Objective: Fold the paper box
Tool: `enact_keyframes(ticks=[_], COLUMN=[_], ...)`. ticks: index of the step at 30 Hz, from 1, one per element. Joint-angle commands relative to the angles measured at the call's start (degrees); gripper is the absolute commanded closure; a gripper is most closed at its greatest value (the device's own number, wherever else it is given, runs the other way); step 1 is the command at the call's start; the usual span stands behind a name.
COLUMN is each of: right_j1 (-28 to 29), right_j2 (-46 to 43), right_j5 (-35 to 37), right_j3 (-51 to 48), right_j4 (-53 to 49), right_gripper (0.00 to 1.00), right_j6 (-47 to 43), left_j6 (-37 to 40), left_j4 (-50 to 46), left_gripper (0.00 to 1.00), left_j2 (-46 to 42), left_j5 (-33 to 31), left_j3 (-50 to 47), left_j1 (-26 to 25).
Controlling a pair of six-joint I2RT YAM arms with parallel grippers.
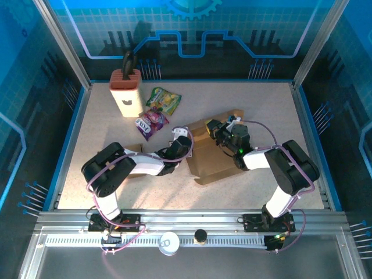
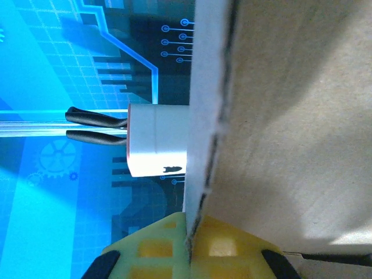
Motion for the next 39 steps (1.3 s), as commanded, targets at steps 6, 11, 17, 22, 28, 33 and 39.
enact_keyframes(ticks=[6,11,17,22,28,33,39], right_j1=[1.9,1.7,-0.1,-3.8,-15.0,-27.9,-35.8], right_j2=[0.8,-1.2,-9.2,-22.9,-39.8,-44.8,-37.5], right_j5=[-1.6,-1.5,-3.9,-6.9,-14.7,-26.3,-41.7], right_j3=[-2.4,-2.8,-2.1,-0.5,3.6,7.2,12.3], right_j4=[-2.1,-3.7,-12.3,-28.6,-48.4,-52.4,-42.3], right_gripper=[1.00,0.94,0.54,0.37,0.29,0.39,0.45], right_j6=[0.2,-0.8,-5.1,-14.0,-28.5,-33.0,-30.1], left_j6=[-7.7,-8.4,-7.1,-7.2,-4.7,-3.1,-4.0], left_j4=[-2.6,-7.5,-13.2,-17.1,-19.5,-21.8,-22.8], left_gripper=[1.00,1.00,1.00,1.00,1.00,1.00,1.00], left_j2=[1.0,-0.9,-5.7,-11.6,-19.1,-22.9,-22.7], left_j5=[-6.5,-8.2,-9.1,-2.2,11.6,30.5,52.6], left_j3=[3.0,4.3,5.0,4.4,4.1,5.9,9.1], left_j1=[-0.9,-0.9,-0.4,3.5,9.9,16.9,23.2])
